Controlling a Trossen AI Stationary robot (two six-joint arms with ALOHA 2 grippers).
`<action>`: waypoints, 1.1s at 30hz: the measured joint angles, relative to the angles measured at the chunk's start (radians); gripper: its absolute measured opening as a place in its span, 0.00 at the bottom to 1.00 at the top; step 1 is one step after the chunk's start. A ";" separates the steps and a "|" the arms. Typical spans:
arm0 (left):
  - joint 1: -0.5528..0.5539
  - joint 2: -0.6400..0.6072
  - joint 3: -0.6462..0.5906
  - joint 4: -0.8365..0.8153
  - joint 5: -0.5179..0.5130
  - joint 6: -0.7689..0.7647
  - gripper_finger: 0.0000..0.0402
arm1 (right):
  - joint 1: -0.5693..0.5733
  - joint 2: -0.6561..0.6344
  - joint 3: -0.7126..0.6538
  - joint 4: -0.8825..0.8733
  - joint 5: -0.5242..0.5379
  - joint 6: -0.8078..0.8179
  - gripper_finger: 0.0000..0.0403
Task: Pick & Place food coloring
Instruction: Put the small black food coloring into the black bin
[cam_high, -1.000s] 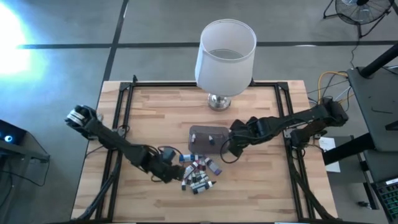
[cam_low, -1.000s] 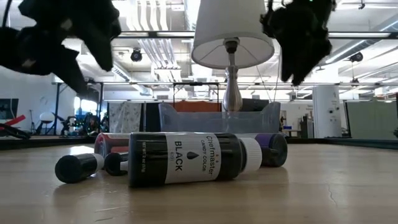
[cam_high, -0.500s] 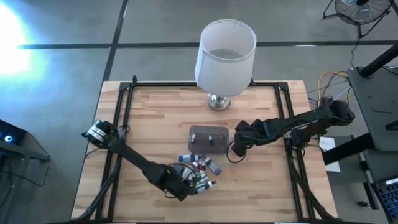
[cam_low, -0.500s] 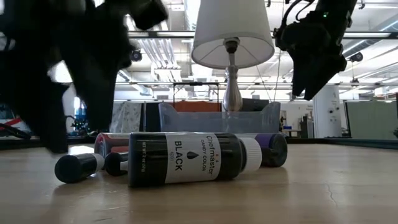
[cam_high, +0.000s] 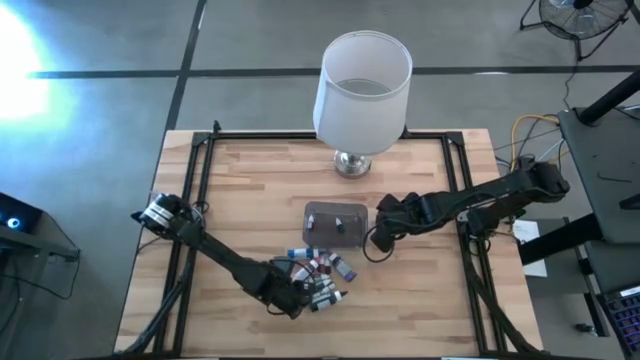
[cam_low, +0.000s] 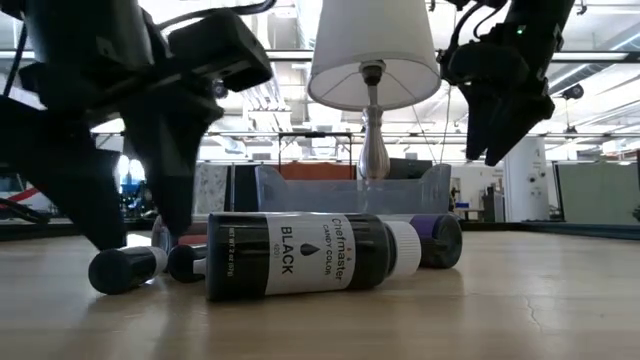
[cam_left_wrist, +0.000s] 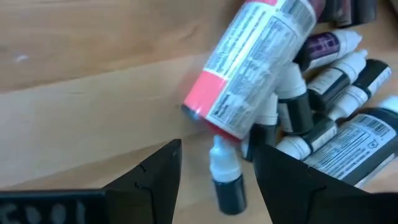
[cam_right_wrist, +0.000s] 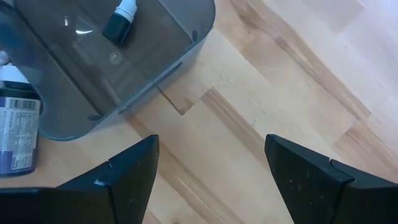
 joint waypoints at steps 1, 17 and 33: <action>0.000 0.005 0.000 0.001 0.003 0.004 0.44 | 0.000 0.000 -0.004 0.004 0.000 0.000 0.71; 0.010 0.031 0.001 -0.013 0.109 0.015 0.23 | 0.000 0.001 -0.028 0.017 -0.004 0.003 0.71; 0.024 0.030 0.000 -0.033 0.109 0.143 0.08 | 0.001 0.001 -0.028 0.021 0.006 0.053 0.70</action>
